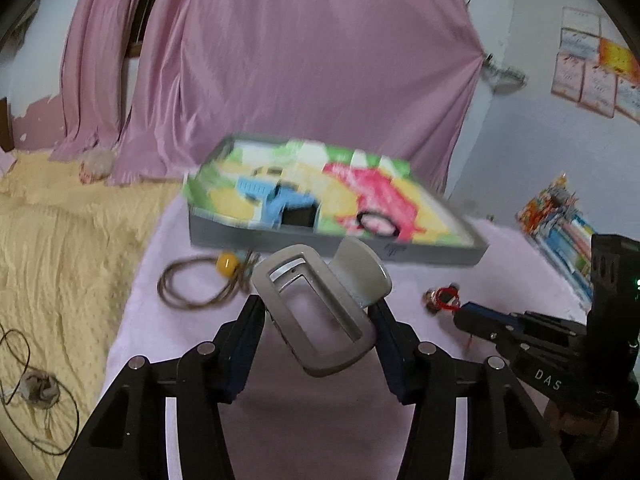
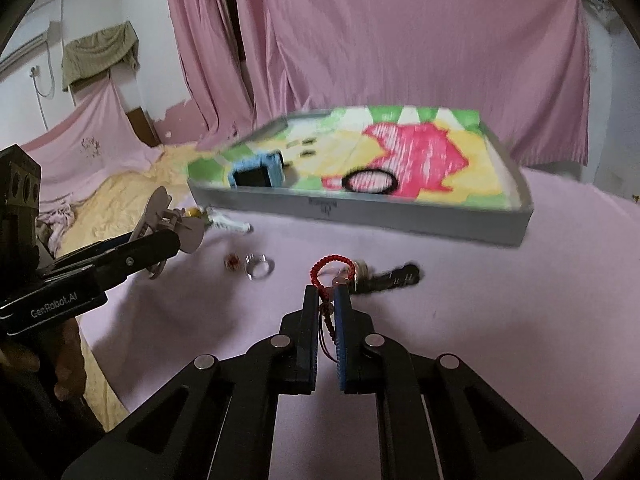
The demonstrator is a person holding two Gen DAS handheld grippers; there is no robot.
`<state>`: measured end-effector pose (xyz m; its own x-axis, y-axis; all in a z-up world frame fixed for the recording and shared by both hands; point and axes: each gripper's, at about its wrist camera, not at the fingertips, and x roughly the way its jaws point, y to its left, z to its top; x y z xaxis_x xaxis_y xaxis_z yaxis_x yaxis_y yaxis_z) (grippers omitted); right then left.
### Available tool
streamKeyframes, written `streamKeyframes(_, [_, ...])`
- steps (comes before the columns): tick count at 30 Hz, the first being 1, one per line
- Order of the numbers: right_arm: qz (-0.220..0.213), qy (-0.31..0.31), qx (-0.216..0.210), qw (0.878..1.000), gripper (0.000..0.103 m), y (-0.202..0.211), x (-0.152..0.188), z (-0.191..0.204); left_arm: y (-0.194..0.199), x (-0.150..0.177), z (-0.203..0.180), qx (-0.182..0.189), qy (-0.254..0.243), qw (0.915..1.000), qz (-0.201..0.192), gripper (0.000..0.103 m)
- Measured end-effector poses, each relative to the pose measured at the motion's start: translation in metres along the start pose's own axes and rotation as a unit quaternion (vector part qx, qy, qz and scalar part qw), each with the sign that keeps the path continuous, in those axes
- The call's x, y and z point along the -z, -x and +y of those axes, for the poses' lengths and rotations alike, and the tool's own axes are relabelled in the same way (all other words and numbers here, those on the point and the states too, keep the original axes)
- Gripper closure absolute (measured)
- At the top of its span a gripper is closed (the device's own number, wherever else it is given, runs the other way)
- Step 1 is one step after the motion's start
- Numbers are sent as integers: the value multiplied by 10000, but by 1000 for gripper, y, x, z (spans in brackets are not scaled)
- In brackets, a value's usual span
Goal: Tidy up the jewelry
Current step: 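Place the watch holder in the tray with the left gripper while the right gripper releases the tassel there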
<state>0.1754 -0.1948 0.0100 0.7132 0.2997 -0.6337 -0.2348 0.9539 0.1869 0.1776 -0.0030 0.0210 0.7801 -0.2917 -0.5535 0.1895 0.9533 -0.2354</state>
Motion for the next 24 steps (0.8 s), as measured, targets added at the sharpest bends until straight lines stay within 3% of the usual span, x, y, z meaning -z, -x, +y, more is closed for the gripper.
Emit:
streamKeyframes(6, [-477, 129, 72, 9988, 96, 16, -24, -7, -5, -29, -14, 111, -123, 9992, -370, 52])
streamKeyframes(13, [-801, 85, 210, 9965, 96, 13, -57, -31, -30, -60, -30, 314, -221, 9981, -491, 52])
streamKeyframes(20, [-624, -186, 235, 9976, 96, -21, -84, -62, -78, -82, -42, 507, -192, 9985, -64, 52])
streamKeyframes(24, [-387, -339, 212, 9984, 96, -46, -90, -74, -109, -85, -44, 411, -148, 9984, 369, 52])
